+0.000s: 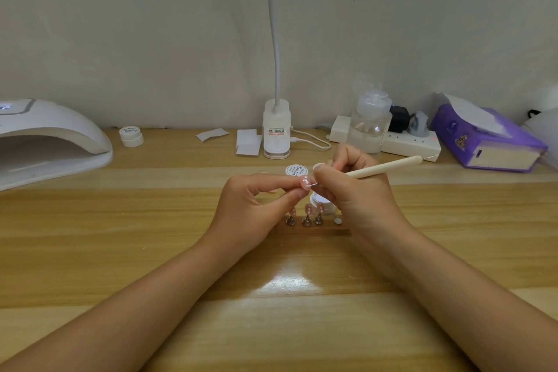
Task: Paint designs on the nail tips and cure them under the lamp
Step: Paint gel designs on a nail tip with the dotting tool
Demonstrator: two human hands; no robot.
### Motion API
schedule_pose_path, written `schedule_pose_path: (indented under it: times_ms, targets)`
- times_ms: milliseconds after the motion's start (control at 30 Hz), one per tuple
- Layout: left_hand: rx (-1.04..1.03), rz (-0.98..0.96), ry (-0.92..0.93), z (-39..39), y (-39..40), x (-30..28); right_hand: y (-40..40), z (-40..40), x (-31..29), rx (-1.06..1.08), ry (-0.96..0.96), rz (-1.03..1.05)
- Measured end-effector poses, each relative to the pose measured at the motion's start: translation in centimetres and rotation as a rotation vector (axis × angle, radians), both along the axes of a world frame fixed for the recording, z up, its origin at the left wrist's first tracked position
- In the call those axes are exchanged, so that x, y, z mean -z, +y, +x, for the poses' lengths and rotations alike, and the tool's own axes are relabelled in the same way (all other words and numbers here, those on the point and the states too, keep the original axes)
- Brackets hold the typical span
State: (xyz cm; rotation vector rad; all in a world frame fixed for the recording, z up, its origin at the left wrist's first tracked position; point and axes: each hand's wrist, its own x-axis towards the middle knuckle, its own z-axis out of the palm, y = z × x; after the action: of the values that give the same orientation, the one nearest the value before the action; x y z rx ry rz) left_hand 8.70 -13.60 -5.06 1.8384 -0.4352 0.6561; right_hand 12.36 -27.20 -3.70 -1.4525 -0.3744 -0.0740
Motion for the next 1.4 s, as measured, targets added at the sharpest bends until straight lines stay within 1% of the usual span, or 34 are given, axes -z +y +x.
schedule_pose_path:
  times_ms: [500,667,767,1000,1400]
  targets:
    - [-0.017,0.032,0.005,0.1,0.1,0.2,-0.1,0.3,0.2,-0.012,-0.020,0.015]
    - [-0.027,0.037,0.017,0.1,0.1,0.2,-0.2,0.1,-0.2,-0.085,0.036,0.182]
    - [-0.021,0.032,0.030,0.2,0.1,0.3,0.0,-0.3,-0.6,-0.112,0.048,0.219]
    - [0.014,0.004,0.011,0.1,0.0,0.2,0.1,-0.5,-0.9,-0.064,0.041,0.147]
    - [0.033,-0.002,-0.016,0.3,0.0,0.5,0.2,-0.3,-0.5,-0.023,-0.026,0.108]
